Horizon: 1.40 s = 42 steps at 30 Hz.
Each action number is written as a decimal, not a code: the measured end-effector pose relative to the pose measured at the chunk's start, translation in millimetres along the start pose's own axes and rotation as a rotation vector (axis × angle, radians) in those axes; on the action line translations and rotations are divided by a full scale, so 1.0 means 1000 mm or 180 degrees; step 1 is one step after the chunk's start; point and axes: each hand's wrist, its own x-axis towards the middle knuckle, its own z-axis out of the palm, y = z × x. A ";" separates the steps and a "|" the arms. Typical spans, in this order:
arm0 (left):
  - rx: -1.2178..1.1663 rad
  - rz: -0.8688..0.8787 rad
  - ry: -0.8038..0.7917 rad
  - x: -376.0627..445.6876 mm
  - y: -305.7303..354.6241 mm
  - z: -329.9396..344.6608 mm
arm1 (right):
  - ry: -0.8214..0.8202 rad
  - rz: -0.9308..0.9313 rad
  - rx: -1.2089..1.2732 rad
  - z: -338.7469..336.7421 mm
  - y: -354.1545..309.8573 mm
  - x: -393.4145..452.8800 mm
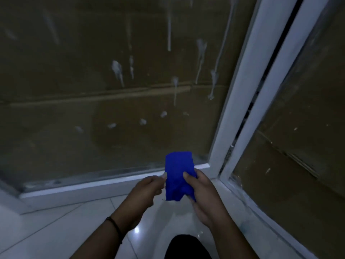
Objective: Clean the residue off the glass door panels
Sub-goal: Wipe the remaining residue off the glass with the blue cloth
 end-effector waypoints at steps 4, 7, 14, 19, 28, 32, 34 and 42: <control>-0.0934 0.0436 0.0008 -0.043 0.021 -0.022 | -0.0635 -0.0154 -0.0375 0.055 -0.018 -0.035; -0.1426 0.0907 0.0641 -0.072 0.031 -0.045 | -0.0906 -0.0367 -0.0985 0.093 -0.027 -0.051; -0.2203 0.1556 0.1643 -0.126 0.038 -0.117 | -0.1421 -0.0665 -0.1366 0.185 -0.036 -0.059; -0.2267 0.1633 0.2341 -0.130 0.036 -0.190 | -0.2008 -0.0600 -0.1625 0.268 -0.030 -0.034; -0.2318 0.1349 0.2832 -0.088 0.090 -0.323 | -0.2709 0.0253 -0.1696 0.416 -0.045 0.045; -0.2589 0.1132 0.2751 -0.095 0.140 -0.345 | -0.2748 0.0525 -0.1794 0.443 -0.088 0.054; -0.2682 0.1076 0.2653 -0.102 0.165 -0.349 | -0.2734 0.0542 -0.1827 0.451 -0.111 0.050; -0.2969 0.1355 0.2467 -0.105 0.201 -0.350 | -0.2541 0.0271 -0.1887 0.459 -0.151 0.041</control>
